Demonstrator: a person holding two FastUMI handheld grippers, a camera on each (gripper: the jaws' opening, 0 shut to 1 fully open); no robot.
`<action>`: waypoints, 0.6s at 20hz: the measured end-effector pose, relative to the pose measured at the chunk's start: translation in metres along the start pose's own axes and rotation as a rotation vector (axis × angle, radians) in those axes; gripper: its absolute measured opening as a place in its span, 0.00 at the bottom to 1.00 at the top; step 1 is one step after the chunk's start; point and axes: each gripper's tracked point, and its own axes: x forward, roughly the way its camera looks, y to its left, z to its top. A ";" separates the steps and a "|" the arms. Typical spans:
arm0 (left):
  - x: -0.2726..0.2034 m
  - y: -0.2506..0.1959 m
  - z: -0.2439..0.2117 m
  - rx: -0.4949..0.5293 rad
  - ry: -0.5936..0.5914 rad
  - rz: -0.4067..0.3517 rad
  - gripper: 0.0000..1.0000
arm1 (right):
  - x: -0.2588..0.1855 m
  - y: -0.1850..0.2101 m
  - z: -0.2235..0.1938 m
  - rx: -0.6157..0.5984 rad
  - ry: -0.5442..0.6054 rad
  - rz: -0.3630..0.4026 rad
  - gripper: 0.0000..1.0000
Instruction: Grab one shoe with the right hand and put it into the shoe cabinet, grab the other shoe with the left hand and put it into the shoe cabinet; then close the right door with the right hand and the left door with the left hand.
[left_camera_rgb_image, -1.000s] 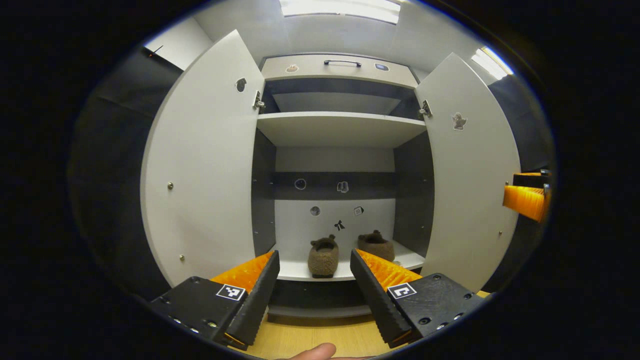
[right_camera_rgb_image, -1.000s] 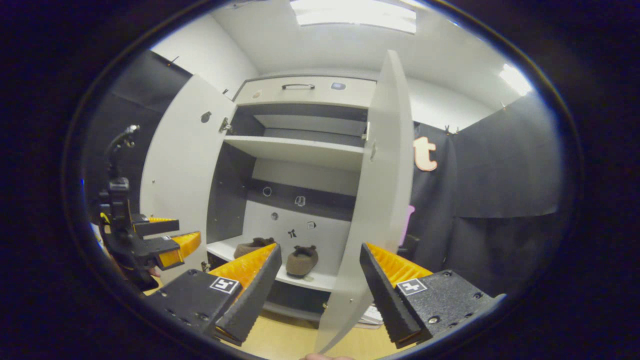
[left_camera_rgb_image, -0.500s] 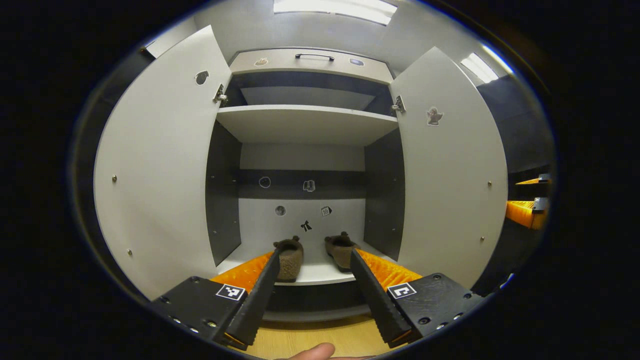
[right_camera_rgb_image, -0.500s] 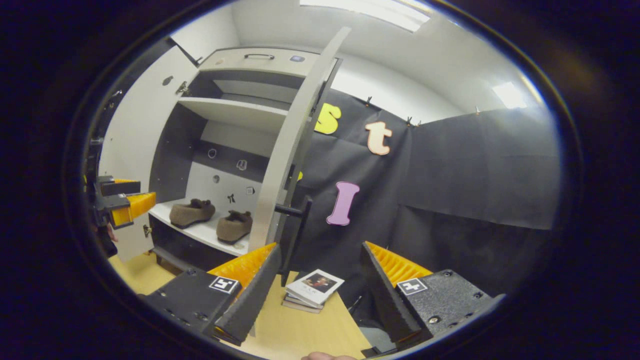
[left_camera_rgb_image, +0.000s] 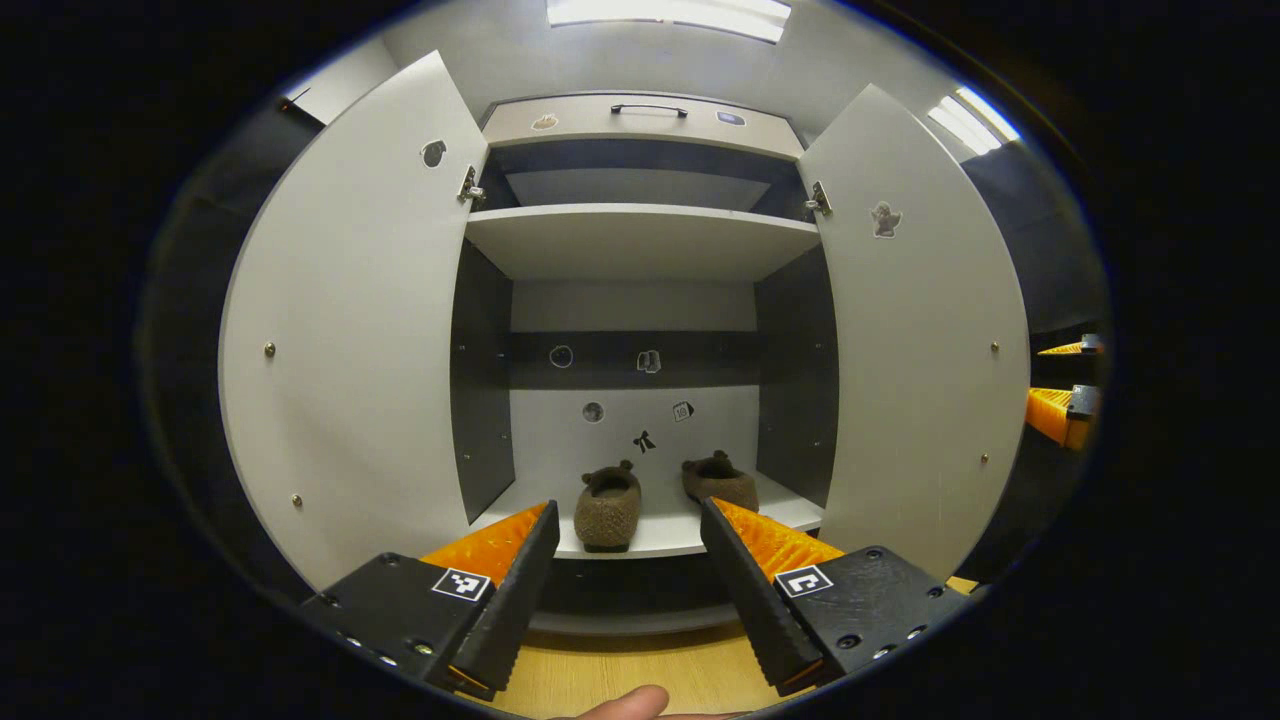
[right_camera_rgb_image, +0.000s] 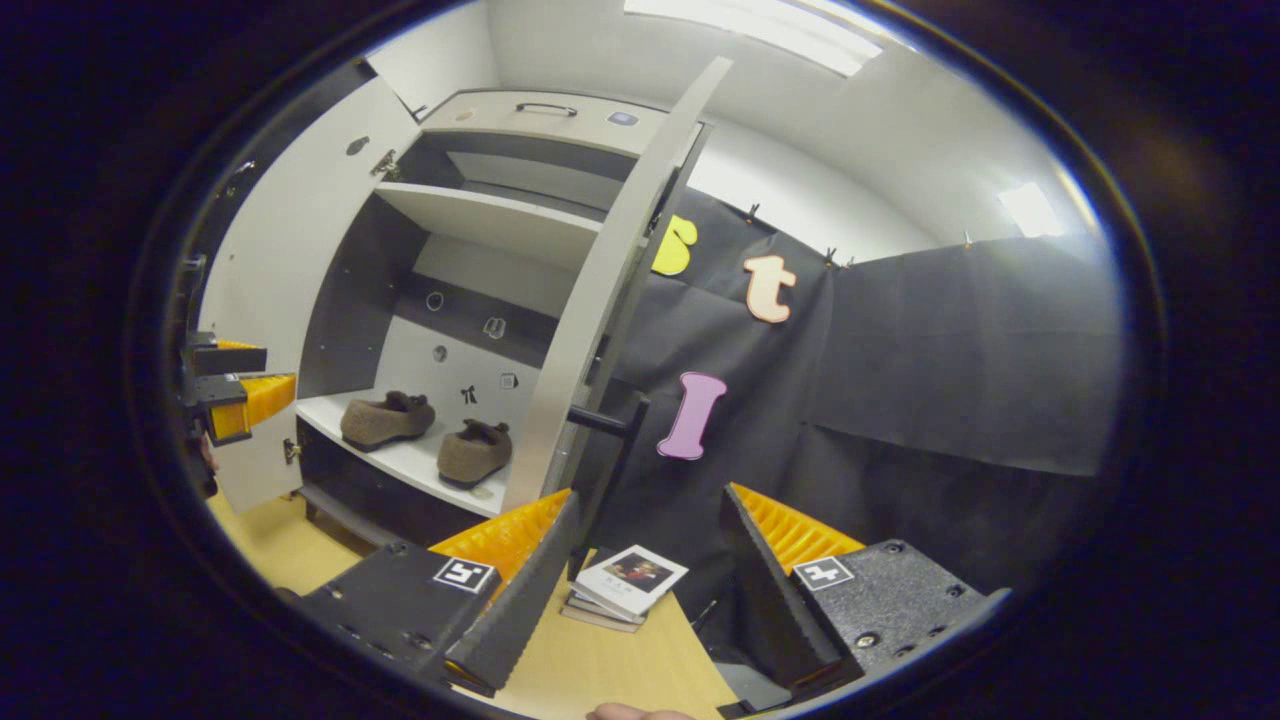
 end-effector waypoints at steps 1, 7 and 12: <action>-0.002 0.001 0.000 0.007 0.000 0.003 0.88 | -0.001 0.008 0.003 -0.004 -0.008 0.018 0.94; -0.012 0.017 -0.007 0.029 0.021 0.050 0.88 | 0.010 0.076 0.022 -0.015 -0.077 0.180 0.94; -0.032 0.051 -0.006 0.073 0.020 0.144 0.88 | 0.042 0.125 0.020 0.003 -0.060 0.274 0.94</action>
